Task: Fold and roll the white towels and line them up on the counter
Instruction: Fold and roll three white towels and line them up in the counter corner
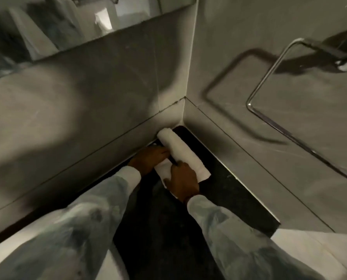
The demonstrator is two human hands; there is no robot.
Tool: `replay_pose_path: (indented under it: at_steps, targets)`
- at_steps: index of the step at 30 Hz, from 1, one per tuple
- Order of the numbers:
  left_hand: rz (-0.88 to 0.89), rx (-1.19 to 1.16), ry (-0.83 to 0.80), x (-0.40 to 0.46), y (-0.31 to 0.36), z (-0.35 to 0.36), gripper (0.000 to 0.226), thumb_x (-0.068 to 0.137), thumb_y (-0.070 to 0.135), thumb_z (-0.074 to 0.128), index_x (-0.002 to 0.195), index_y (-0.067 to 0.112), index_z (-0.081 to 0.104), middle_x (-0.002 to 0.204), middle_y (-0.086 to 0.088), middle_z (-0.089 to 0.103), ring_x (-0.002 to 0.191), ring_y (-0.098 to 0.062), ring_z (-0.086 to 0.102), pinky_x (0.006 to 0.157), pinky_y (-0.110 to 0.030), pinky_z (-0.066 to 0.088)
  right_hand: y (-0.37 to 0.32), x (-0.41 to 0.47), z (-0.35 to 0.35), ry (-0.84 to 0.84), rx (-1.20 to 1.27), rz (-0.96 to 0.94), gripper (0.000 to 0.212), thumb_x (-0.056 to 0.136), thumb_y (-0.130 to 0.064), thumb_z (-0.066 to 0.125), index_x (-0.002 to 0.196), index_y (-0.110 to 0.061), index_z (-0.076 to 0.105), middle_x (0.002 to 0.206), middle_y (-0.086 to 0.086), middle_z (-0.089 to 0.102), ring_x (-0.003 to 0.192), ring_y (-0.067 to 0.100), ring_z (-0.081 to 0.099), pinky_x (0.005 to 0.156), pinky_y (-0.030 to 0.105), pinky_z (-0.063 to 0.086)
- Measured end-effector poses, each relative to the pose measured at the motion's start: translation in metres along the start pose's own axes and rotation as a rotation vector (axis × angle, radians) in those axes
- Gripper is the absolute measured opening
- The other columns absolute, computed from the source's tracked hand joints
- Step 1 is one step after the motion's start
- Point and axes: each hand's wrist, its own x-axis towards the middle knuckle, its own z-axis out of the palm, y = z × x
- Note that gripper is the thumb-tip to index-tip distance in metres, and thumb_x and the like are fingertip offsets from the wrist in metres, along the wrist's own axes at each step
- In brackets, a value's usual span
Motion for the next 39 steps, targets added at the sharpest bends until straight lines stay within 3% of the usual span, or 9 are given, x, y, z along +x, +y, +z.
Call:
replay_pose_path:
  at_steps: [3, 9, 15, 18, 21, 24, 27, 34, 39]
  targets:
    - [-0.075, -0.095, 0.117, 0.01, -0.021, -0.005, 0.035, 0.099, 0.034, 0.041, 0.131, 0.023, 0.052, 0.137, -0.004, 0.054, 0.124, -0.025, 0.051, 0.108, -0.039, 0.037, -0.005, 0.022, -0.008, 0.026, -0.094, -0.013, 0.035, 0.09, -0.039, 0.059, 0.111, -0.011, 0.061, 0.131, 0.015, 0.049, 0.11, 0.032, 0.051, 0.085, 0.042, 0.047]
    - [-0.117, -0.162, 0.106, 0.021, -0.042, 0.002, 0.044, 0.096, 0.04, 0.049, 0.137, 0.024, 0.047, 0.144, -0.004, 0.048, 0.131, -0.021, 0.046, 0.114, -0.036, 0.03, -0.012, 0.044, -0.005, 0.015, -0.137, -0.021, 0.029, 0.092, -0.032, 0.06, 0.111, -0.011, 0.062, 0.132, 0.015, 0.05, 0.103, 0.033, 0.058, 0.083, 0.041, 0.049]
    - [-0.178, -0.068, 0.207, -0.006, -0.019, -0.012, 0.047, 0.095, 0.049, 0.03, 0.131, 0.026, 0.05, 0.137, 0.0, 0.053, 0.124, -0.022, 0.052, 0.109, -0.04, 0.038, -0.001, 0.022, -0.014, 0.065, 0.106, 0.008, 0.045, 0.087, -0.043, 0.062, 0.119, -0.012, 0.057, 0.122, 0.012, 0.055, 0.107, 0.031, 0.055, 0.091, 0.042, 0.048]
    - [-0.295, -0.016, 0.256, -0.043, -0.006, -0.016, 0.046, 0.098, 0.046, 0.039, 0.14, 0.031, 0.038, 0.151, 0.002, 0.037, 0.137, -0.021, 0.037, 0.117, -0.042, 0.026, 0.02, -0.012, -0.027, 0.233, 0.2, -0.02, 0.044, 0.091, -0.045, 0.053, 0.122, -0.014, 0.057, 0.119, 0.011, 0.061, 0.107, 0.03, 0.059, 0.093, 0.044, 0.049]
    - [-0.314, 0.117, 0.353, -0.097, 0.024, -0.016, 0.064, 0.095, 0.04, 0.049, 0.149, 0.025, 0.019, 0.159, -0.006, 0.02, 0.146, -0.031, 0.015, 0.12, -0.051, 0.014, 0.046, -0.058, -0.04, 0.386, -0.034, -0.073, 0.051, 0.092, -0.051, 0.043, 0.133, -0.022, 0.05, 0.127, 0.01, 0.061, 0.116, 0.031, 0.056, 0.098, 0.049, 0.044]
    - [-0.392, 0.234, 0.424, -0.144, 0.064, -0.01, 0.074, 0.089, 0.065, 0.037, 0.15, 0.032, 0.014, 0.16, -0.008, 0.011, 0.146, -0.04, 0.006, 0.116, -0.061, 0.002, 0.059, -0.094, -0.052, 0.312, -0.174, -0.067, 0.074, 0.087, -0.065, 0.032, 0.151, -0.033, 0.012, 0.154, 0.011, 0.033, 0.143, 0.034, 0.026, 0.113, 0.062, 0.016]
    - [-0.538, 0.213, 0.412, -0.189, 0.097, -0.002, 0.074, 0.086, 0.076, 0.022, 0.149, 0.041, 0.005, 0.162, -0.006, -0.004, 0.147, -0.039, -0.004, 0.114, -0.065, -0.004, 0.054, -0.125, -0.065, 0.289, -0.222, -0.09, 0.08, 0.084, -0.069, 0.027, 0.15, -0.038, -0.006, 0.161, 0.01, 0.016, 0.149, 0.032, 0.007, 0.113, 0.067, 0.0]
    - [-0.829, 0.127, 0.421, -0.339, 0.13, 0.018, 0.077, 0.08, 0.074, -0.009, 0.149, 0.04, -0.004, 0.161, -0.002, -0.016, 0.146, -0.029, -0.02, 0.113, -0.064, -0.01, -0.04, -0.192, -0.052, 0.319, -0.175, -0.274, 0.081, 0.081, -0.077, 0.029, 0.15, -0.037, 0.015, 0.157, 0.007, 0.028, 0.146, 0.03, 0.02, 0.113, 0.067, 0.007]
    - [-1.017, 0.047, 0.407, -0.454, 0.112, 0.053, 0.084, 0.071, 0.073, -0.025, 0.147, 0.041, -0.009, 0.159, -0.001, -0.022, 0.144, -0.028, -0.026, 0.112, -0.064, -0.013, -0.133, -0.231, 0.0, 0.213, -0.185, -0.429, 0.081, 0.081, -0.079, 0.02, 0.151, -0.039, 0.004, 0.161, 0.007, 0.018, 0.149, 0.03, 0.01, 0.113, 0.066, 0.0]
